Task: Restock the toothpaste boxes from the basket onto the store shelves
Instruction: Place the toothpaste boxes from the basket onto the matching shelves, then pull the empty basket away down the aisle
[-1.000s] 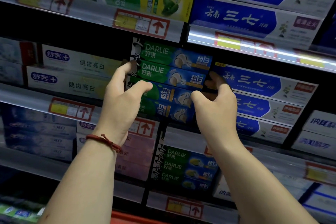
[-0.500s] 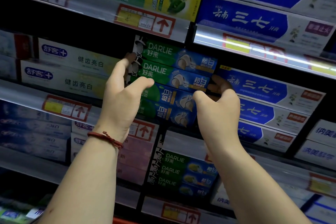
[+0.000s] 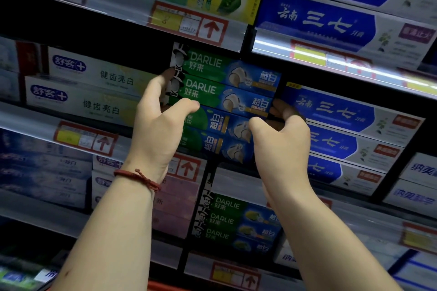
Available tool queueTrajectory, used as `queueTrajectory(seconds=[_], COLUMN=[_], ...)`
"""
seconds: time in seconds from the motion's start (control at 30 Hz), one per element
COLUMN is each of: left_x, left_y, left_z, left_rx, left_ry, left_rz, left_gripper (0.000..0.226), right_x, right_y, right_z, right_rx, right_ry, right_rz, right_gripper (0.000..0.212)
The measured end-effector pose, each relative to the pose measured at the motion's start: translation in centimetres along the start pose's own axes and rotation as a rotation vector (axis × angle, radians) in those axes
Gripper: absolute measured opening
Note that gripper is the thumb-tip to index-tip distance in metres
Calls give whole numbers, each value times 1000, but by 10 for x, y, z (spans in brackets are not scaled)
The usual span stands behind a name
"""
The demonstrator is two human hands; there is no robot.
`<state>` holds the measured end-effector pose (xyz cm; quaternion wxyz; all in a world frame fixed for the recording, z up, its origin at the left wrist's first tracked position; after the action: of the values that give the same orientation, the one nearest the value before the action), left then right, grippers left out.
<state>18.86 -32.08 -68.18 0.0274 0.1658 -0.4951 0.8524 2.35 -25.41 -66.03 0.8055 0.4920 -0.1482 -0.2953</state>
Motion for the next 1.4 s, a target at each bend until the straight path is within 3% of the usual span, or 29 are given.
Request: queueTrajectory(seconds=[0.1, 0.3, 0.5, 0.67, 0.93, 1.07, 1.27, 1.4], left_x=[-2, -7, -9, -17, -32, -53, -112, -140], left_y=[3, 2, -3, -8, -26, -25, -4, 27], left_z=[1, 2, -10, -28, -79, -118, -196, -231], left_rx=[-10, -21, 53, 117, 366, 400, 279, 207], left_ry=[18, -2, 20, 132, 384, 537, 598, 644], left_rz=[24, 85, 318, 441, 831, 983, 1084, 1121], left_gripper=[69, 80, 64, 62, 61, 61, 54, 62], right_x=[-1, -4, -5, -17, -53, -73, -97, -107], right_y=[-1, -2, -8, -11, 0, -6, -45, -76], right_z=[0, -1, -3, -10, -52, -84, -151, -191], right_rx=[-1, 7, -22, -141, -379, -438, -368, -286], right_ry=[-16, -9, -6, 28, 195, 319, 507, 582], right_rz=[-20, -28, -23, -196, -535, -649, -680, -704], right_gripper=[54, 48, 52, 54, 65, 70, 71, 70])
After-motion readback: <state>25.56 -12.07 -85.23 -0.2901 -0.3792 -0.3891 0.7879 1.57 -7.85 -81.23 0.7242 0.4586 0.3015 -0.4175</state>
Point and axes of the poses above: each hand's wrist, its own z-axis towards the middle knuckle, its own x-axis out of the palm, y = z × x, the point moved 3 cm from there along z, towards the middle knuckle, and after that the axes turned 4 degrees about -y, right-handed, at the moved point
